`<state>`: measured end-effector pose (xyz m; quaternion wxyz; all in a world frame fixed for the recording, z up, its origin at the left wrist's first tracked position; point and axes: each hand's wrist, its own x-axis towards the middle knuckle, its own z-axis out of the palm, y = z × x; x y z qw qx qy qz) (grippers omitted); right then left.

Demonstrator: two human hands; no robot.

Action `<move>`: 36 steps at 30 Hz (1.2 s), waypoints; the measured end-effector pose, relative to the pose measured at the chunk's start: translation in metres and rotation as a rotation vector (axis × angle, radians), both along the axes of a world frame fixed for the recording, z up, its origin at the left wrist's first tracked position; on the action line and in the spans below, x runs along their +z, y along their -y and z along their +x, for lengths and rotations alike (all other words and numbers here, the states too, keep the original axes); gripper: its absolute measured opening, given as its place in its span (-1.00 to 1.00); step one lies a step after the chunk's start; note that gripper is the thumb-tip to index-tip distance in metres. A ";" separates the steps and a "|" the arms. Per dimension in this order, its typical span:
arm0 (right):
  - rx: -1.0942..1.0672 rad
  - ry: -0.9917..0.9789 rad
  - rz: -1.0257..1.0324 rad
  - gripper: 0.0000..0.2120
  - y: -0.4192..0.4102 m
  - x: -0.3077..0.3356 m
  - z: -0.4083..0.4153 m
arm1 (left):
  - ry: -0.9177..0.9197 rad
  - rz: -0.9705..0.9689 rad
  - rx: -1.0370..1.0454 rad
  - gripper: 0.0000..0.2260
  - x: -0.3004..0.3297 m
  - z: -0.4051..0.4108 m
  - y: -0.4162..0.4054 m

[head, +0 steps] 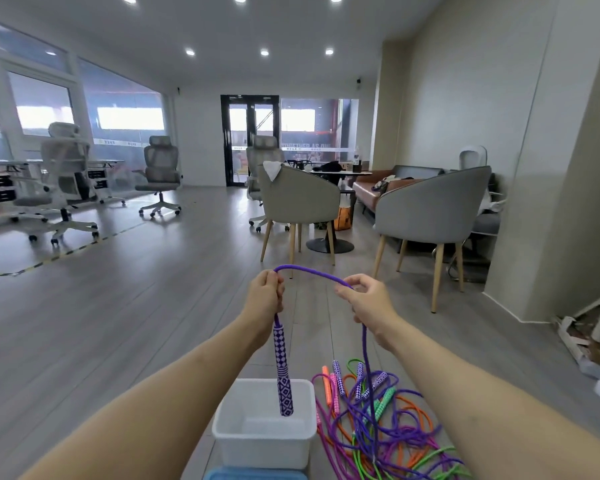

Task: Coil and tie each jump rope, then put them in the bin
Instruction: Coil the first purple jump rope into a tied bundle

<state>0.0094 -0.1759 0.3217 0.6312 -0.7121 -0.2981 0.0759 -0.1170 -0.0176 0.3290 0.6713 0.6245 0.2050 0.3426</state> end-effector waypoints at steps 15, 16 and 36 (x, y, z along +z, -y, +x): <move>-0.061 -0.213 0.195 -0.85 -0.021 -0.001 -0.011 | -0.031 -0.081 -0.112 -0.79 -0.007 0.004 0.010; -0.026 -0.196 0.195 -0.85 -0.022 0.001 -0.014 | -0.036 -0.073 -0.119 -0.79 -0.006 0.004 0.013; 0.092 0.039 0.052 -0.91 -0.014 0.003 -0.036 | -0.089 0.017 -0.222 -0.76 -0.011 0.012 0.027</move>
